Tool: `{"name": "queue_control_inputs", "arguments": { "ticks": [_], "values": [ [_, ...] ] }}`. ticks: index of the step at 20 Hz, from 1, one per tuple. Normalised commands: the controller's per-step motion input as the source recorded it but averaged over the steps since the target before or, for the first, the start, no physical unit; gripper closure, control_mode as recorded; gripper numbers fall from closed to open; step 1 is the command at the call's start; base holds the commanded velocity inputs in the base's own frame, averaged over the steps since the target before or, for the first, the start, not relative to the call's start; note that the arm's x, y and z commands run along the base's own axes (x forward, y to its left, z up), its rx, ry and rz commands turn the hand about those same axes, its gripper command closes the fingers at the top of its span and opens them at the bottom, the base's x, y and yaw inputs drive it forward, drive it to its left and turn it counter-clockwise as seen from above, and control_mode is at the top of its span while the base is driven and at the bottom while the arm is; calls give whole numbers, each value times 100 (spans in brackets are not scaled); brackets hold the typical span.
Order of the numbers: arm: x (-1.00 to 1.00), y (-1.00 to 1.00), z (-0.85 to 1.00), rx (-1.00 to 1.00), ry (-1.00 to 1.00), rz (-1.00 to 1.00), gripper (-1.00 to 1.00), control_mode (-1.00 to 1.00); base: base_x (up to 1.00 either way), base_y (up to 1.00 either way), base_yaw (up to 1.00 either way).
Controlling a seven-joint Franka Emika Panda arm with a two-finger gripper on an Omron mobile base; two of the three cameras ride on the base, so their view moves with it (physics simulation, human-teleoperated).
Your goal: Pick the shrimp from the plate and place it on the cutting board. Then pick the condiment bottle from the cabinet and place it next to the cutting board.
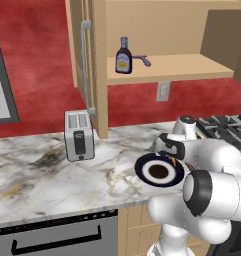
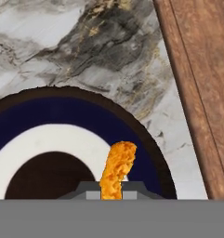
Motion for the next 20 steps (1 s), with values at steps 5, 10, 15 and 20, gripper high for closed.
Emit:
{"name": "queue_control_inputs", "arguments": {
  "ticks": [5, 10, 15, 20],
  "values": [
    [0, -36, 1, 0, 0, 0, 100, -100, 0, 0, 0],
    [0, -37, 0, 0, 0, 0, 100, -100, 0, 0, 0],
    [0, -38, 0, 0, 0, 0, 100, -100, 0, 0, 0],
    [0, -37, 0, 0, 0, 0, 100, -100, 0, 0, 0]
  ]
}}
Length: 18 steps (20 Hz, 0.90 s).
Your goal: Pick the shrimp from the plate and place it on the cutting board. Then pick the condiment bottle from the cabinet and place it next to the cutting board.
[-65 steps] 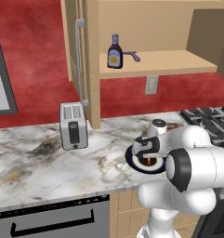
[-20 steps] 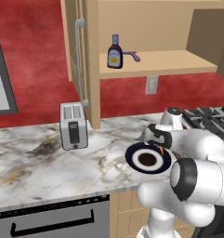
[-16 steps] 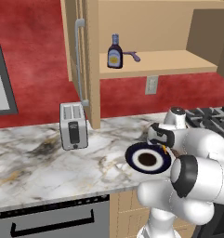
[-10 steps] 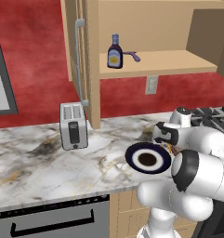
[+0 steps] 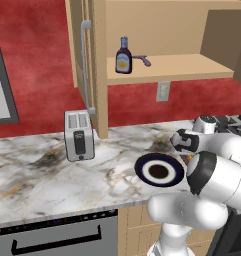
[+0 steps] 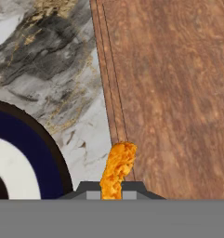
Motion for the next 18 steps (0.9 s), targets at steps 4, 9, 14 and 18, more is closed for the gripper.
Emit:
{"name": "queue_control_inputs", "arguments": {
  "ticks": [4, 9, 14, 18],
  "values": [
    [0, -36, 0, 0, 0, 0, 100, -100, 0, 0, 0],
    [0, -32, 0, 0, 0, 0, 100, -100, 0, 0, 0],
    [13, -17, -1, 0, 0, 0, 100, -100, 0, 0, 0],
    [16, -5, -5, 0, -3, 0, 100, -100, 0, 0, 0]
  ]
}}
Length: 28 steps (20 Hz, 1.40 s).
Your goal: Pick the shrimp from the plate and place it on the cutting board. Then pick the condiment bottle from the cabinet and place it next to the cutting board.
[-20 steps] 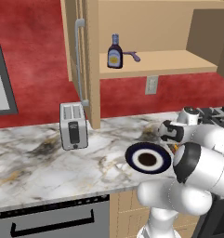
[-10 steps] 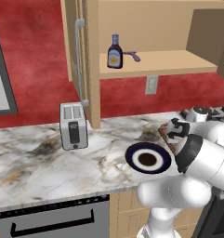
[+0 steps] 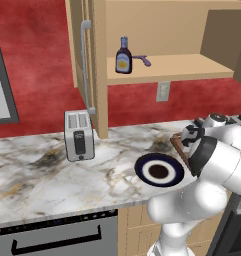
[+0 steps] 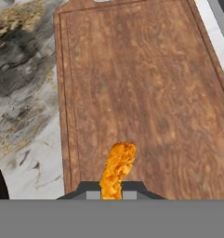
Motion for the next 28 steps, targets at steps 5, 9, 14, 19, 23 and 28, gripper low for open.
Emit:
{"name": "queue_control_inputs", "arguments": {
  "ticks": [5, 9, 14, 19, 23, 28],
  "values": [
    [17, -4, -5, 0, -3, 0, 100, -100, 0, 0, 0],
    [9, -5, -10, 0, -3, 0, 100, -100, 0, 0, 0],
    [8, -6, -15, 0, -4, 0, 100, -100, 0, 0, 0],
    [12, -4, -18, 0, -3, 0, 100, -100, 0, 0, 0],
    [15, -2, -13, 0, -3, 0, 100, -100, 0, 0, 0],
    [15, -1, -13, 0, -3, 0, 100, -100, 0, 0, 0]
  ]
}}
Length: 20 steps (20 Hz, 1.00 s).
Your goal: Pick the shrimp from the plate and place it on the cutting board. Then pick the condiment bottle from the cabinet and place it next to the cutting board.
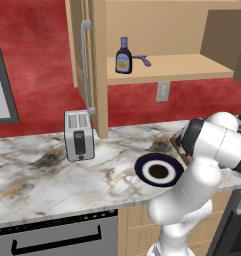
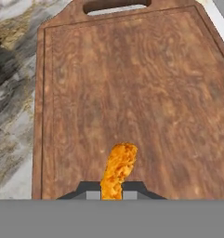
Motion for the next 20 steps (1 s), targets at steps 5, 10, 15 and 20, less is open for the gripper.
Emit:
{"name": "queue_control_inputs", "arguments": {
  "ticks": [5, 10, 15, 20],
  "values": [
    [14, -4, -17, 0, -5, 0, 100, -100, 0, 0, 0],
    [10, -8, -16, 0, -4, 0, 100, -100, 0, 0, 0],
    [7, -6, -16, 0, -1, 0, -100, -100, 0, 0, 0],
    [11, 0, -20, 0, 0, 0, -100, -100, 0, 0, 0]
  ]
}}
